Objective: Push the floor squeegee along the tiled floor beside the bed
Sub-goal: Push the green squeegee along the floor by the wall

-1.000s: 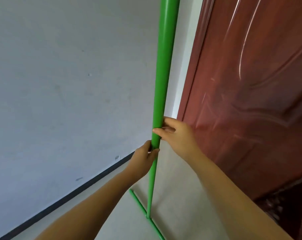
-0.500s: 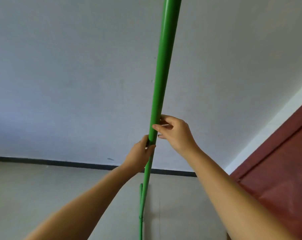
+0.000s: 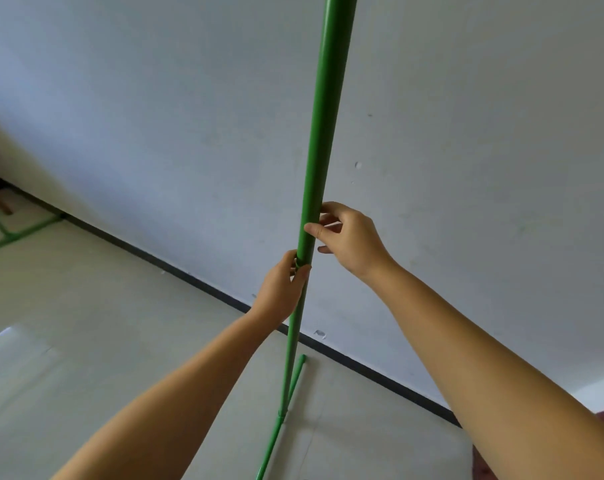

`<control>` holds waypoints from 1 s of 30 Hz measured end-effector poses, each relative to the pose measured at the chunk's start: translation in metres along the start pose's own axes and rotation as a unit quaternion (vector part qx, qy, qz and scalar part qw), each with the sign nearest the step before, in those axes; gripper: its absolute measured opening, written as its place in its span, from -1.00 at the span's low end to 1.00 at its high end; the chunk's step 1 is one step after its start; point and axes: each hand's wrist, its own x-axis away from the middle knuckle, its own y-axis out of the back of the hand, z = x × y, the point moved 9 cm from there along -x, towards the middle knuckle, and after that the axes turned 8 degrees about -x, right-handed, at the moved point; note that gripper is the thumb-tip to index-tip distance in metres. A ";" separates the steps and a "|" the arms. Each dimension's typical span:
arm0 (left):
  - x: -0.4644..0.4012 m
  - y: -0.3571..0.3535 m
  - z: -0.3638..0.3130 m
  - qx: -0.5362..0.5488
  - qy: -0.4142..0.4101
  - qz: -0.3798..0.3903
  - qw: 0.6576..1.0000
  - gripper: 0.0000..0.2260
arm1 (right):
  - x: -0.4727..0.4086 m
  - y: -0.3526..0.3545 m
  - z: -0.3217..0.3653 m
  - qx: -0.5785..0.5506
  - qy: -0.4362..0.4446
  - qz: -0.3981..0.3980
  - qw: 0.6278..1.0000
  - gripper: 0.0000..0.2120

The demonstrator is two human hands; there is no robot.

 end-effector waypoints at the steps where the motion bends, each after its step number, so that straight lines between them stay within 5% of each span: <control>1: -0.004 -0.003 -0.001 0.002 0.004 -0.009 1.000 -0.75 | -0.004 0.003 -0.003 0.000 0.007 0.009 1.000 -0.80; 17: -0.023 -0.042 -0.033 -0.032 0.109 -0.116 0.987 -0.77 | -0.043 0.028 -0.025 -0.019 0.051 0.196 0.979 -0.77; 30: -0.008 -0.082 -0.048 -0.007 0.166 -0.190 0.968 -0.79 | -0.029 0.061 -0.026 0.007 0.143 0.269 0.952 -0.71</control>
